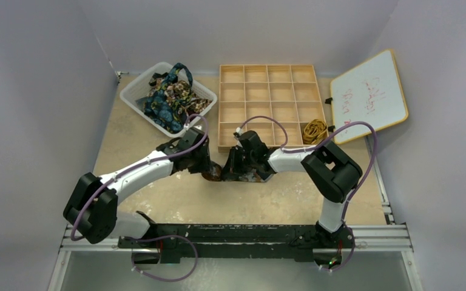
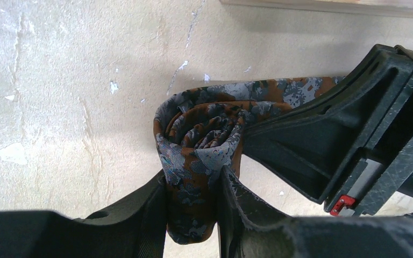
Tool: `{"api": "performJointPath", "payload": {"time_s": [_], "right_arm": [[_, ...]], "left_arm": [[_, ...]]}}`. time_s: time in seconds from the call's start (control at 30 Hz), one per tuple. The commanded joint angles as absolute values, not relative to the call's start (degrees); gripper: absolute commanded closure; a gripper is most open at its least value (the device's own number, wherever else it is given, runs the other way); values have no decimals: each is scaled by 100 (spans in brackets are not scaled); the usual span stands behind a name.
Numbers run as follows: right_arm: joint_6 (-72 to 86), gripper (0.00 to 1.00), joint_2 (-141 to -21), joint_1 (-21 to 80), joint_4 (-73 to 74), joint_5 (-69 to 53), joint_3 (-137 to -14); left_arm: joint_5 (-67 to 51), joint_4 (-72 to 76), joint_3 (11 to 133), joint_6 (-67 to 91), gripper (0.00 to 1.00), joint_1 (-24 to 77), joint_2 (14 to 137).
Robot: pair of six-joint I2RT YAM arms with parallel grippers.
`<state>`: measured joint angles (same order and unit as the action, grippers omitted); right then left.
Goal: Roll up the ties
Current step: Roll the tie at the center of the board.
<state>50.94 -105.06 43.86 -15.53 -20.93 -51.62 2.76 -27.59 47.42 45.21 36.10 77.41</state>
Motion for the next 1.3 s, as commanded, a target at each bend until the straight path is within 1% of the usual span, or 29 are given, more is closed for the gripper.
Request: {"api": "performJointPath", "payload": {"time_s": [0.0,0.07,0.2,0.37,0.5,0.73,0.83,0.97,1.03,1.1,1.13,1.2,1.27], "right_arm": [[5028,93,-10305,4398,-1302,-2289,-5333],[5036,92,-9976,4363,-1199,-1998,-5206],[5094,90,-9399,4236,-1104,-1531,-4847],[5001,91,-9115,3990,-919,-1214,-4650],[5006,91,-8847,3805,-878,-1074,-4460],[5265,90,-8170,3386,-1002,-879,-3783],[5297,88,-7914,3287,-964,-808,-3596],[5319,87,-7718,3199,-932,-773,-3404],[5318,86,-7662,3165,-936,-788,-3340],[5326,86,-7639,3141,-940,-820,-3293],[5321,85,-7633,3130,-947,-840,-3278],[5317,85,-7620,3121,-977,-880,-3231],[5310,84,-7626,3106,-1028,-938,-3178]], "left_arm": [[925,-3152,5283,4368,70,3842,8028],[1353,-3502,5463,4444,71,3901,8178],[1617,-3639,5692,4401,71,3918,8330],[1969,-3866,6016,4386,71,4097,8597],[2537,-4220,6403,4440,71,4482,8943],[3388,-5228,7397,4853,69,5105,9916],[3614,-5665,7843,5017,64,5307,10383],[3637,-5921,8459,5057,61,5524,10938],[3582,-5941,8685,5012,56,5611,11111],[3471,-5914,8851,4951,49,5675,11230],[3392,-5816,8904,4887,47,5693,11257],[3175,-5589,8946,4718,40,5704,11268],[2890,-5381,8967,4618,38,5704,11271]]}}
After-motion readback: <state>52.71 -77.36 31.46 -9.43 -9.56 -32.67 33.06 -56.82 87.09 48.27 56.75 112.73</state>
